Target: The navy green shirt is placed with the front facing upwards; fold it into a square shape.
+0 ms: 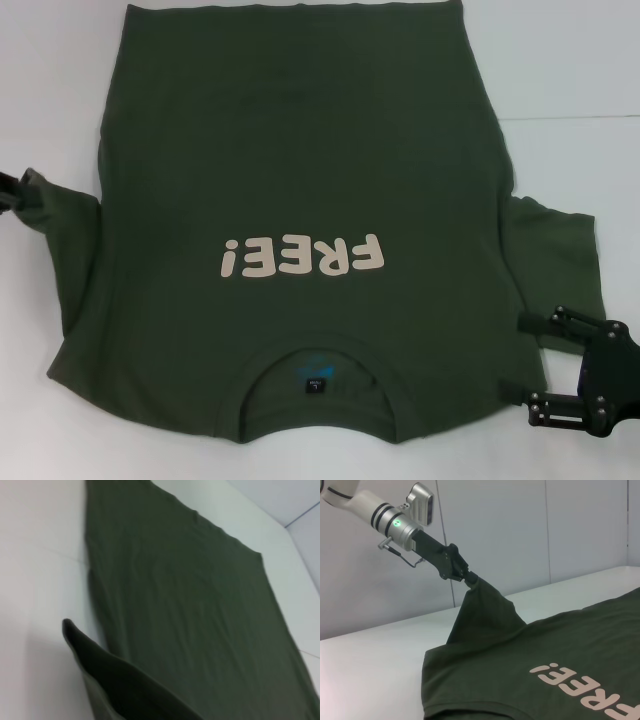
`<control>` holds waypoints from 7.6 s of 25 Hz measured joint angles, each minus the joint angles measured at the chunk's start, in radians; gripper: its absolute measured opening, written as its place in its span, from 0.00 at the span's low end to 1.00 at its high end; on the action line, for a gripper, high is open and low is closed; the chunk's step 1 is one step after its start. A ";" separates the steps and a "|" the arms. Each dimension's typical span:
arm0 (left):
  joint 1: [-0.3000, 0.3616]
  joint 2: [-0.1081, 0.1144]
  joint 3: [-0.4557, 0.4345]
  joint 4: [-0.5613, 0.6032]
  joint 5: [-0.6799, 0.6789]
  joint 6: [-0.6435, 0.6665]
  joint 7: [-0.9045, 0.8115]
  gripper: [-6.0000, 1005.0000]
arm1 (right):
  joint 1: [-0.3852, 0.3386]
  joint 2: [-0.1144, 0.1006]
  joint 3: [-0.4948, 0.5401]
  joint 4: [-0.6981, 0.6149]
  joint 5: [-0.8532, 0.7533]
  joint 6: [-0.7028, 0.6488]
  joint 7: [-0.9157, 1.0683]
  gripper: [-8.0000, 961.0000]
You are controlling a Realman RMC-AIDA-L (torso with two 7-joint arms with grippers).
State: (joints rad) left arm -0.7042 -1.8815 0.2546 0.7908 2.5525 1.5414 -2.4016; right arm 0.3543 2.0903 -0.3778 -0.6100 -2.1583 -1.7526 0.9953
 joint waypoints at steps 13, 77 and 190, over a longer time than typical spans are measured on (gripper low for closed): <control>-0.013 0.007 0.000 -0.006 -0.100 0.029 -0.001 0.00 | 0.001 0.001 -0.002 0.001 0.000 0.001 -0.005 0.94; 0.009 -0.249 0.154 -0.256 -0.465 -0.315 0.330 0.88 | 0.025 0.000 0.001 0.015 0.000 0.016 -0.007 0.94; 0.276 -0.265 0.157 0.088 -0.259 0.111 1.179 0.89 | 0.435 -0.125 -0.277 -0.015 -0.570 0.656 1.770 0.86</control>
State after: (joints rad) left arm -0.4281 -2.1461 0.4114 0.8789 2.2932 1.6520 -1.2221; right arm 0.7895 1.9657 -0.6552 -0.6250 -2.7288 -1.0967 2.7658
